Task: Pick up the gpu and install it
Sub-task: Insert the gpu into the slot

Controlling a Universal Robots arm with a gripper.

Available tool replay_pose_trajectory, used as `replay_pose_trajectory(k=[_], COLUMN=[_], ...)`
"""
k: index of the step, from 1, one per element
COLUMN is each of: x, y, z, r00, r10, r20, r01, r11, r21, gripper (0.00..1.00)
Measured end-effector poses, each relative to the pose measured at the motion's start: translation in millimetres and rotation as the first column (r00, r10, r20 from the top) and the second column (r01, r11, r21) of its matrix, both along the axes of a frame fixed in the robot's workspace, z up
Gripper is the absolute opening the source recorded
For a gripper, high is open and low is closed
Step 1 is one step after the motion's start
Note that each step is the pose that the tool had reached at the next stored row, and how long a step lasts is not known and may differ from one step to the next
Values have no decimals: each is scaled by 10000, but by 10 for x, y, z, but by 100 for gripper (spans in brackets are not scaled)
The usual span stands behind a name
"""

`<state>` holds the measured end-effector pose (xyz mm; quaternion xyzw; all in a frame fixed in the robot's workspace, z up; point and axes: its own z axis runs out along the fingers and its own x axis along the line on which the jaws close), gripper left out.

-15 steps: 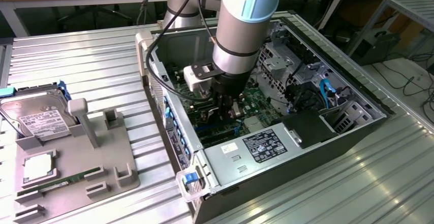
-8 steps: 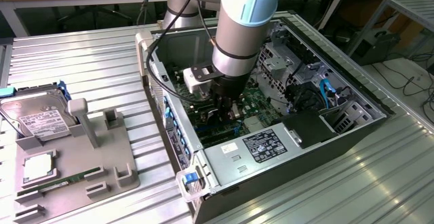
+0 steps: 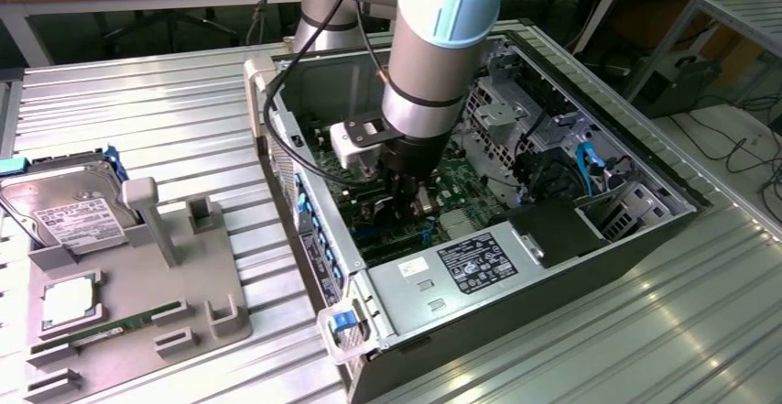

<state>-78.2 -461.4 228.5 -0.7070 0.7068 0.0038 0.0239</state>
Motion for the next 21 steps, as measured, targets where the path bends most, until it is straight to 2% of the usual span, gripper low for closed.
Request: replay_pose_trajectory(k=[3, 9, 10, 11, 12, 13, 14, 18, 21], x=[1, 0, 3, 2, 0, 0, 0, 0, 0], y=[2, 1, 7, 5, 3, 1, 2, 5, 6], z=[-35, -39, -48, -52, -38, -22, -5, 188, 436], r00=[10000, 10000, 10000, 10000, 10000, 10000, 10000, 10000, 10000], r10=[1, -1, -1, -1, -2, -1, -1, 0, -1], r20=[0, 4, 19, 20, 9, 2, 6, 4, 5], r01=[-1, 1, 1, 1, 2, 1, 1, 0, 1], r11=[10000, 10000, 10000, 10000, 10000, 10000, 10000, 10000, 10000], r21=[1, 9, 41, 41, 18, 4, 13, 2, 4], gripper=[27, 27, 27, 29, 29, 35, 35, 35, 35])
